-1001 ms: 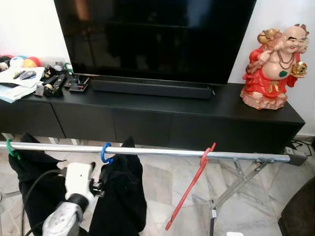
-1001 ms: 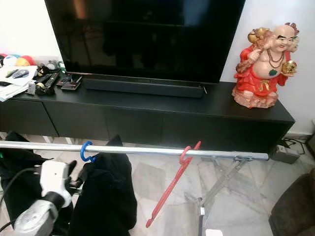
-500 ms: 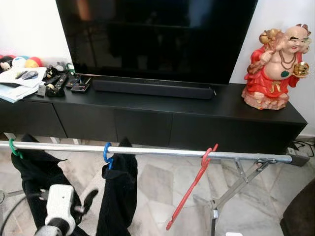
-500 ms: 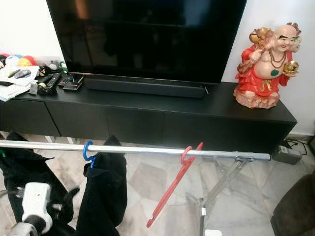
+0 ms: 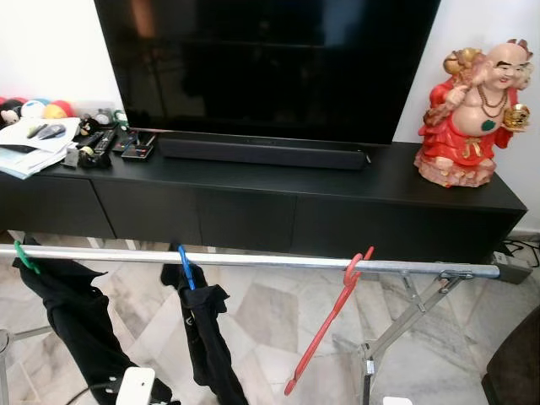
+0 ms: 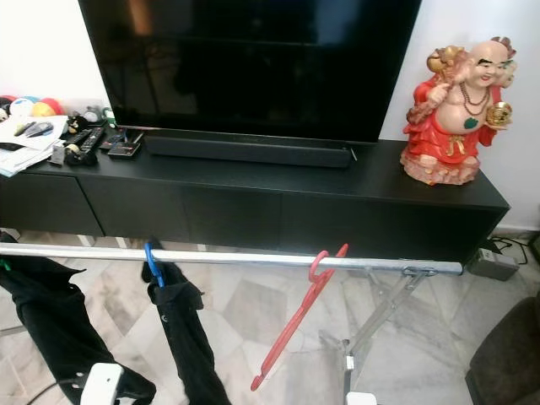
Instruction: Hang hanger
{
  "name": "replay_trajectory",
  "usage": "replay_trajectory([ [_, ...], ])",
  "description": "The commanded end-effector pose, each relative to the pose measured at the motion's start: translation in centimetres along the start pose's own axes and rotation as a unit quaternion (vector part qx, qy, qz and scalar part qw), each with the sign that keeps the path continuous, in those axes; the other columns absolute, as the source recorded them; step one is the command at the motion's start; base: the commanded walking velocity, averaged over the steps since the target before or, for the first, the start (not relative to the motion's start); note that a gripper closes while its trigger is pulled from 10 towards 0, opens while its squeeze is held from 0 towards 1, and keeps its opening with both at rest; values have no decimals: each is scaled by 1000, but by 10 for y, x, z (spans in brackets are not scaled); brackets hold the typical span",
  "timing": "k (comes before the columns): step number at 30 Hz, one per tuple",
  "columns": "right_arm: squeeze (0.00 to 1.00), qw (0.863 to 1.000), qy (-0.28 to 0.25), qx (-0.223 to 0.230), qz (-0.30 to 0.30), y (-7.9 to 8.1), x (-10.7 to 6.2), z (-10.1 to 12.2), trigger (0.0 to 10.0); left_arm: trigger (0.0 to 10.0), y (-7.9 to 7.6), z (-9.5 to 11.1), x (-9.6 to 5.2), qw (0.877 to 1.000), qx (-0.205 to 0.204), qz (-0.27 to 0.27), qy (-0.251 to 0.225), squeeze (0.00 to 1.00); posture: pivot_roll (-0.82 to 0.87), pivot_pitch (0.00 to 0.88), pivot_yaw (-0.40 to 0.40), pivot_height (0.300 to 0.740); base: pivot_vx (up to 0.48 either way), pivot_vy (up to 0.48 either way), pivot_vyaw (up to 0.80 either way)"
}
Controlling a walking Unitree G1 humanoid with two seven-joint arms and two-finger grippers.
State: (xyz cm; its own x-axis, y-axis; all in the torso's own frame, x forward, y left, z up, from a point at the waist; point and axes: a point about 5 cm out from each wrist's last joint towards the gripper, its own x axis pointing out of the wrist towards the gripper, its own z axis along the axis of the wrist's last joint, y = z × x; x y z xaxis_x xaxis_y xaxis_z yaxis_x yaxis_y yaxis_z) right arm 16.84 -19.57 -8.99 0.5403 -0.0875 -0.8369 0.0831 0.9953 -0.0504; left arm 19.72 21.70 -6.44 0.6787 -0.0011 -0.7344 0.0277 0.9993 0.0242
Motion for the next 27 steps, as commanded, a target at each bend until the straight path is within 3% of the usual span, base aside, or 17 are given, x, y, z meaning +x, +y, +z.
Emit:
replay_trajectory([
  [1, 0, 1000, -2, 24, -8, -1, 0, 2, 10000, 10000, -1, -10, -1, 1000, 9, 2, 22, 0, 143, 0, 5, 740, 0, 0, 0],
  [5, 0, 999, -7, 45, -10, 0, 1, 4, 10000, 10000, -2, -12, 0, 999, -1, 6, 32, 0, 111, 0, 24, 740, 0, 0, 0],
  [18, 0, 999, -5, 48, -8, -1, 0, -1, 10000, 10000, -8, -26, -1, 999, -3, 5, 51, 0, 106, 0, 24, 740, 0, 0, 0],
  [27, 0, 999, -16, 47, 0, 5, 1, 7, 10000, 10000, -8, -34, -4, 998, 4, 1, 65, 0, 101, 0, 26, 740, 0, 0, 0],
])
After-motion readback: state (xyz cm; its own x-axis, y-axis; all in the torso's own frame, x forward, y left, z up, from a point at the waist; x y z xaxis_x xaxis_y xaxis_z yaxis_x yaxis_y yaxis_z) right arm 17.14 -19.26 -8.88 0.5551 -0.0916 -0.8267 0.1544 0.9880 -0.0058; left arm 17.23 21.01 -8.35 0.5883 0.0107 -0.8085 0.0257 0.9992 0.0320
